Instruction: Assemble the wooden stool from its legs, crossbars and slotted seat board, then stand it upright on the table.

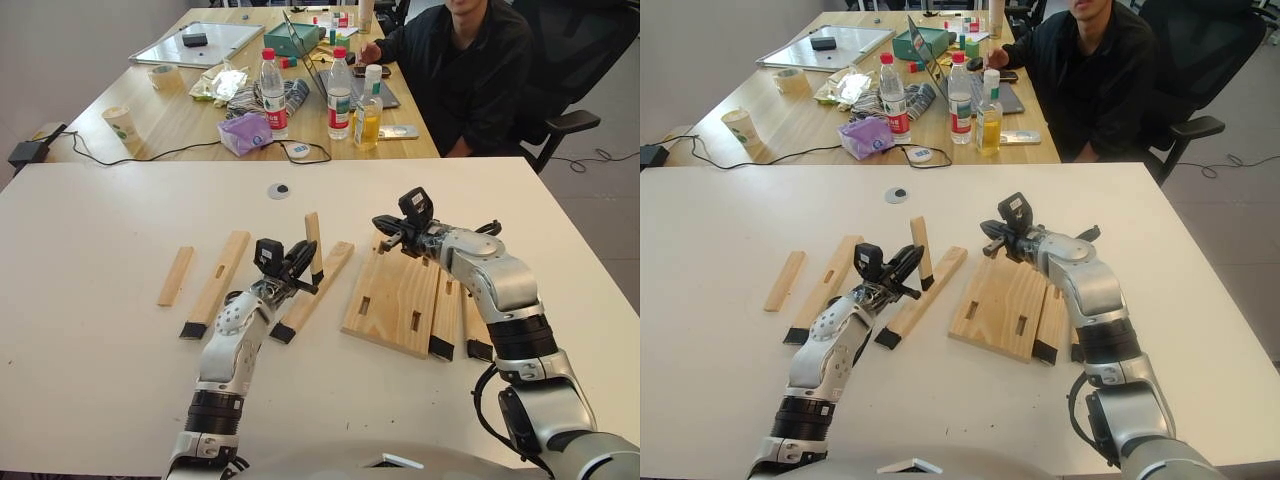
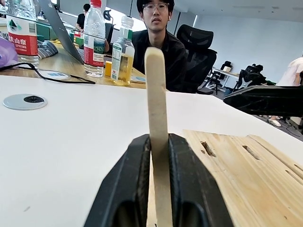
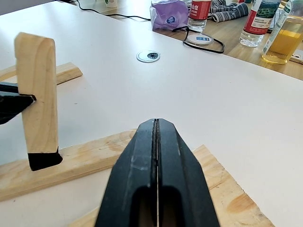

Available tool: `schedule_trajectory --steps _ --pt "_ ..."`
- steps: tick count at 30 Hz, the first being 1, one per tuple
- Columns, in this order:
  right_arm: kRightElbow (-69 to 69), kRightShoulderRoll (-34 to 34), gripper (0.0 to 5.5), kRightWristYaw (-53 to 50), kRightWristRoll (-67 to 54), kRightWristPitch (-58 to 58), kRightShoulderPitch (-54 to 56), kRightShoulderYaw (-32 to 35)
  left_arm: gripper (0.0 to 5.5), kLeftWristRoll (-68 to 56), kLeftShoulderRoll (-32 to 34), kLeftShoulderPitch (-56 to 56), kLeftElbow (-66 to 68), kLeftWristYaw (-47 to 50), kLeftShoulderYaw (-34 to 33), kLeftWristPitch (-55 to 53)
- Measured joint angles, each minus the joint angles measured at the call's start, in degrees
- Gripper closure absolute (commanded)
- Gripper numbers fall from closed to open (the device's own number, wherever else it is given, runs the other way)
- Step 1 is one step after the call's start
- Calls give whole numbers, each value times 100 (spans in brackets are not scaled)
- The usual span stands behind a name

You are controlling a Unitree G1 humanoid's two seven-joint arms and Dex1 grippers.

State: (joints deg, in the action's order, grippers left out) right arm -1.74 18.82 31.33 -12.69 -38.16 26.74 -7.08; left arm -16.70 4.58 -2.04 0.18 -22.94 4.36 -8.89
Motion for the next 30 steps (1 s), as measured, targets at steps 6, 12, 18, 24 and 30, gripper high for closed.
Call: schedule_trajectory --steps 6,12,18,24,30 --pt "251 16 550 -3 3 -3 -25 9 512 441 -53 638 -450 279 452 466" --pt "751 -14 550 16 -216 198 -117 340 512 589 229 1098 -621 61 713 946" --pt "843 -112 550 -72 -551 632 86 711 512 665 531 1132 326 -330 570 2707" --pt "844 -268 550 -38 -599 685 111 692 512 698 692 1030 1250 -390 455 4092" --pt "844 -283 550 -28 -702 811 118 626 512 666 692 806 1904 -503 442 4716"
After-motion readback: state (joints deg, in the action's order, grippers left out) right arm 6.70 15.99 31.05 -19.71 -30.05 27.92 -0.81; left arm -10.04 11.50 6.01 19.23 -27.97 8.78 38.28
